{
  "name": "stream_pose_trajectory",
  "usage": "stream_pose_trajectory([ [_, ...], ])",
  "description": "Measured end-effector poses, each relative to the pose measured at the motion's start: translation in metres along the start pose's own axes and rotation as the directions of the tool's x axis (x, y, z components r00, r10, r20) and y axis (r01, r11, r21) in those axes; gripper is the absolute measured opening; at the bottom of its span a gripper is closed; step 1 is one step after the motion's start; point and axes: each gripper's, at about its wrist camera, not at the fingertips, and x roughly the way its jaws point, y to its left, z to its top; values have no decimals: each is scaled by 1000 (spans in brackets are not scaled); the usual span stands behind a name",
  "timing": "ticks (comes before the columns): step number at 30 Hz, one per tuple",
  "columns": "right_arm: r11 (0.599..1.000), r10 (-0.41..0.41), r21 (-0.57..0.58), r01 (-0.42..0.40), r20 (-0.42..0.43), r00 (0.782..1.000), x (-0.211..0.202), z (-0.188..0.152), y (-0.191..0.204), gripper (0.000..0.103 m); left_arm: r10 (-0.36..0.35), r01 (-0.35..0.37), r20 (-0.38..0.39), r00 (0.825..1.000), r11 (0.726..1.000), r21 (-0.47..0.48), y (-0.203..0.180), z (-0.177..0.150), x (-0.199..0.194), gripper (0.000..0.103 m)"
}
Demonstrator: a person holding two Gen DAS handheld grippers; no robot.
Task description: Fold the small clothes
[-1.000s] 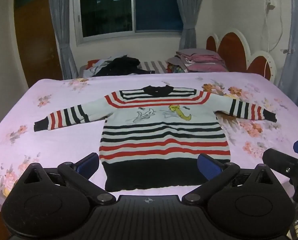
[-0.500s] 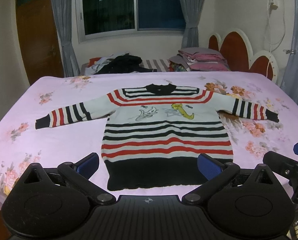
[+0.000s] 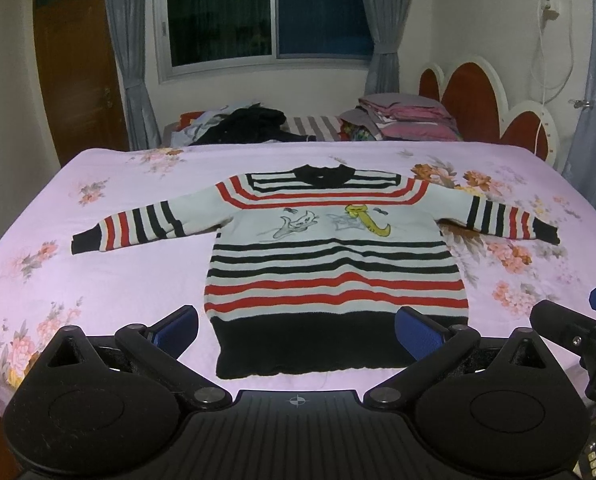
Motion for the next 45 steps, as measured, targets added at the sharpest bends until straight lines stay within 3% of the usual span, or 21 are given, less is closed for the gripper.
stream_pose_trajectory([
  [45,1000,-17,-6,17,0,1000,8,-1,7,103,-8,8,-11,1000,1000,-13,7,1,5,103],
])
